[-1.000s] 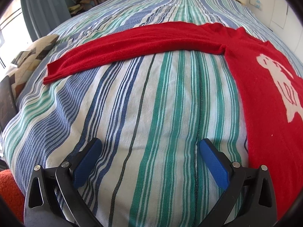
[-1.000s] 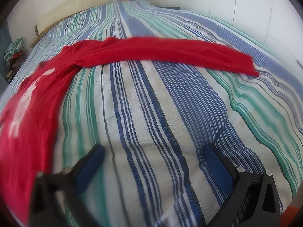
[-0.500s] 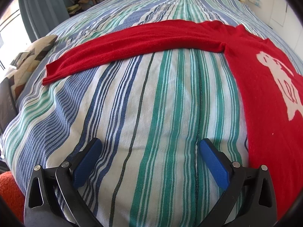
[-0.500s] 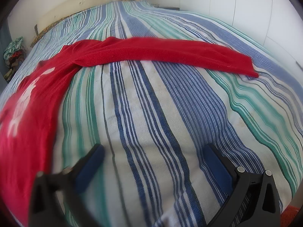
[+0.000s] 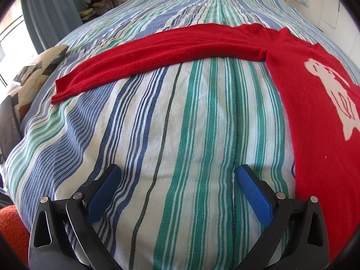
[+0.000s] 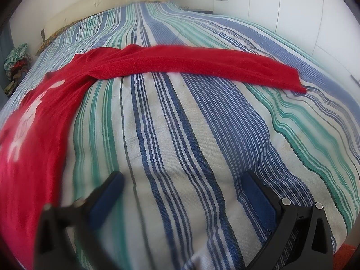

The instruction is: Fold small clothes

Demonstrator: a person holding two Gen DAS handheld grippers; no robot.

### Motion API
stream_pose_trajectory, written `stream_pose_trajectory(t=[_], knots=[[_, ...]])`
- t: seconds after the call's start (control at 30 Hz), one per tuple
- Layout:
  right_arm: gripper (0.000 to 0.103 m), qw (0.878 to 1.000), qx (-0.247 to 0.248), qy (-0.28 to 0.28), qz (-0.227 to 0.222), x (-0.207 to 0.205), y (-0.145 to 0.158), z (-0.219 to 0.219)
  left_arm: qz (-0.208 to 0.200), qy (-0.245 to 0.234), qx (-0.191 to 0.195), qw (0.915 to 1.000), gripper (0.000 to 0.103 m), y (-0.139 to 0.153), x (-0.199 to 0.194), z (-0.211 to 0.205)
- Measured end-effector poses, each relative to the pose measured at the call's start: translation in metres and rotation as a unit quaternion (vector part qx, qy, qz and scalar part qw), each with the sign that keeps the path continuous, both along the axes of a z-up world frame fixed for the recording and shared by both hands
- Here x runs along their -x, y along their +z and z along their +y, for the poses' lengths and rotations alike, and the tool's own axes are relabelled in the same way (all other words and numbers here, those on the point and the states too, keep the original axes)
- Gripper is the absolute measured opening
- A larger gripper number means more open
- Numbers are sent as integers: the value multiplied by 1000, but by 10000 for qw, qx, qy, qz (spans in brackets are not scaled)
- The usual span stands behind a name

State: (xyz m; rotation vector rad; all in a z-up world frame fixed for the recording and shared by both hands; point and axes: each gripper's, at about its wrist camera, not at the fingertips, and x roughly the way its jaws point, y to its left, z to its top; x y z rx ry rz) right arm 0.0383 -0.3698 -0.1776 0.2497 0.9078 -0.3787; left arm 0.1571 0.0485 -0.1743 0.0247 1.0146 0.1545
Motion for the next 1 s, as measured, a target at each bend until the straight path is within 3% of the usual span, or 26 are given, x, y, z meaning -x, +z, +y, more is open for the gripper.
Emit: stream_pose_trajectory(t=[1.0], knots=[[103, 10000, 40, 8, -12, 0, -1, 0, 10, 7, -9, 10000, 103, 0, 0, -1]])
